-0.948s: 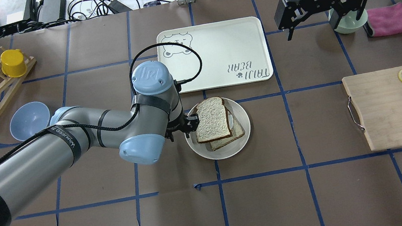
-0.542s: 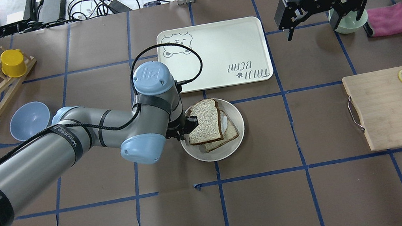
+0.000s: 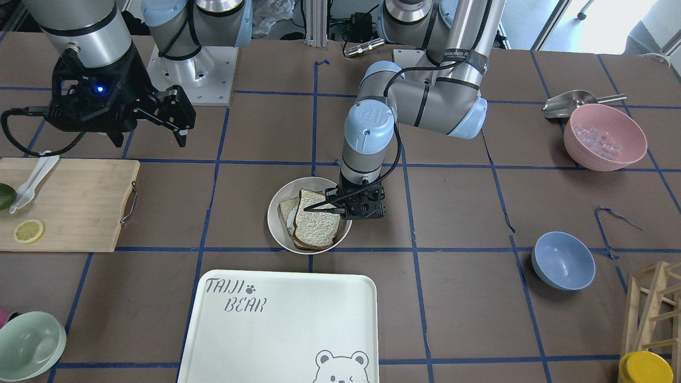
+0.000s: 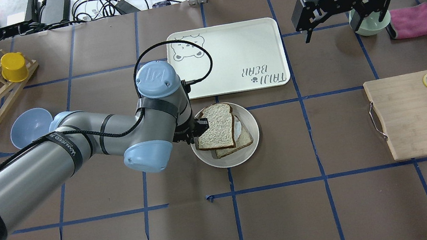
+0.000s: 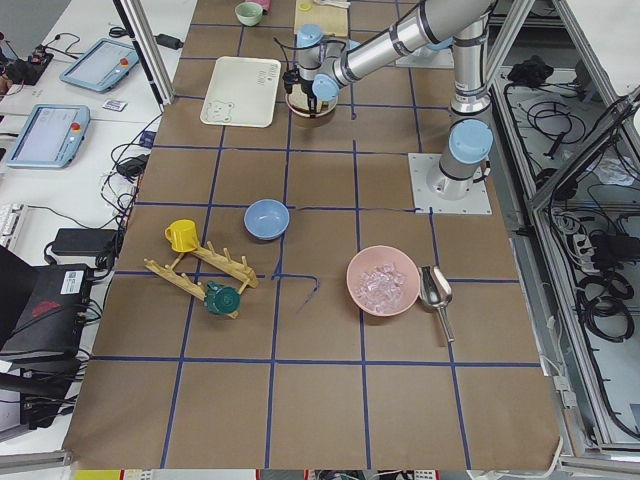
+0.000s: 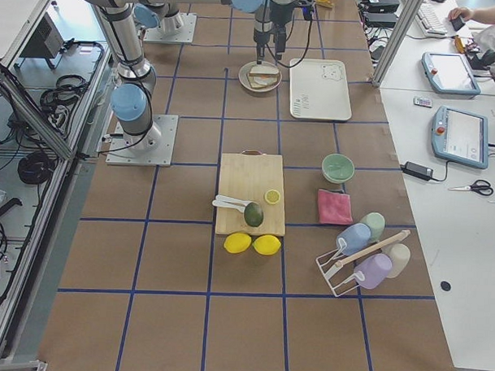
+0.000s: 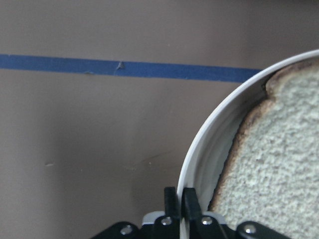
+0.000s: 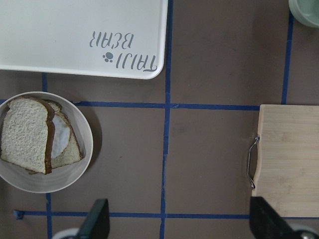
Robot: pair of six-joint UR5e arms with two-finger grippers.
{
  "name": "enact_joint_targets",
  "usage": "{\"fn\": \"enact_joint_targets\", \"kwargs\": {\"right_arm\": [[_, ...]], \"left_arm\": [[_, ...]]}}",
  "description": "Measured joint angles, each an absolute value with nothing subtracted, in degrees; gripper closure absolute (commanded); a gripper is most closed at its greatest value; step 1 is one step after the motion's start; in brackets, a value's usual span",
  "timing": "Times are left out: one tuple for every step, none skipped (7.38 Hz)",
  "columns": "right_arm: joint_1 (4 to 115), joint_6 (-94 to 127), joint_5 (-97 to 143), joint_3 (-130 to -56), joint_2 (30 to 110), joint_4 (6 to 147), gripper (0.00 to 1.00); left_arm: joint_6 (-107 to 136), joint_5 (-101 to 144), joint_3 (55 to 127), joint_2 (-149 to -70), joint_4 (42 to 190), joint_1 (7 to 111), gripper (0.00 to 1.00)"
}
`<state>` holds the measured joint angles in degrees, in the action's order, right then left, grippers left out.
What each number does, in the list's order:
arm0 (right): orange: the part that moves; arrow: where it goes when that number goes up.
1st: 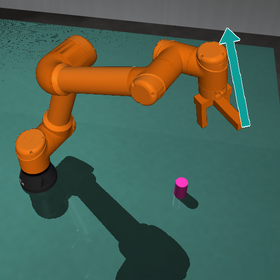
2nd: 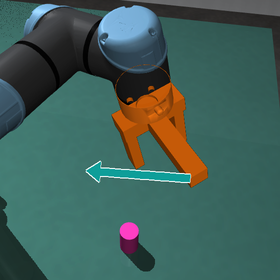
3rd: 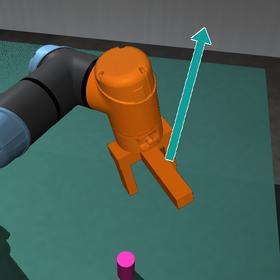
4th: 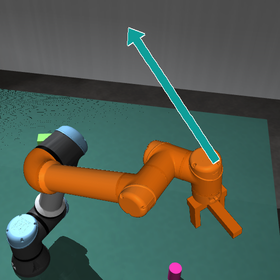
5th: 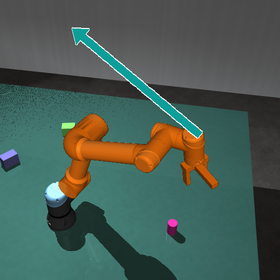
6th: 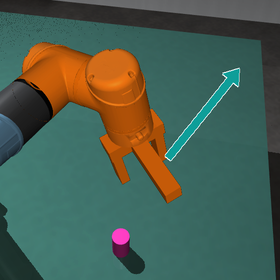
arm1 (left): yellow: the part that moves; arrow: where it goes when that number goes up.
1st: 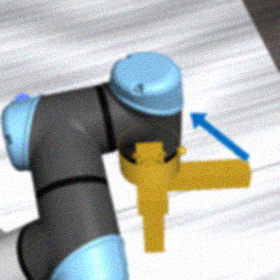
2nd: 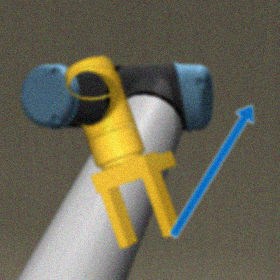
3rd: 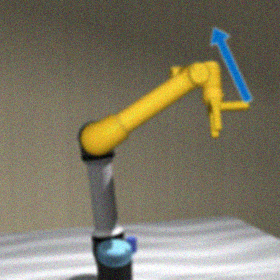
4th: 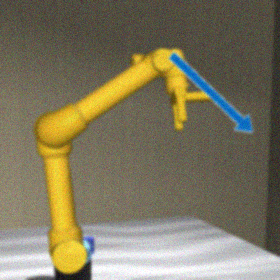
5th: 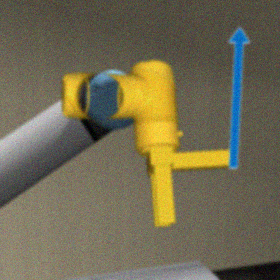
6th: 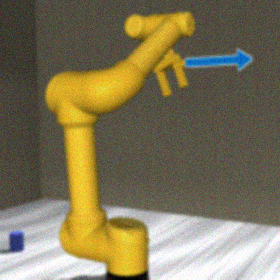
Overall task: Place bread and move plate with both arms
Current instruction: 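Close the left gripper on the plate rim, then slide the plate with the left gripper onto the bear tray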
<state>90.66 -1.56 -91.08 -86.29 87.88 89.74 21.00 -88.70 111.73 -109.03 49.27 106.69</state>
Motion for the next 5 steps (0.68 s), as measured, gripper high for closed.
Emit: {"fn": "enact_joint_targets", "kwargs": {"right_arm": [[90.66,-1.53,-91.11,-86.26,87.89,89.76,0.0],[90.65,-1.52,-91.13,-86.23,87.89,89.77,0.0],[90.62,-1.53,-91.14,-86.23,87.89,89.78,0.0],[90.62,-1.52,-91.14,-86.22,87.89,89.79,0.0],[90.62,-1.5,-91.14,-86.24,87.89,89.76,0.0]], "left_arm": [[21.03,-86.78,111.68,-107.9,49.15,106.02,1.0],[20.98,-84.24,111.59,-106.73,49.07,104.39,1.0],[20.85,-81.33,111.35,-105.7,49.02,102.03,1.0],[20.21,-79.36,110.17,-105.44,49.0,99.83,1.0],[19.22,-78.15,107.61,-106.12,49.28,98.57,1.0]]}}
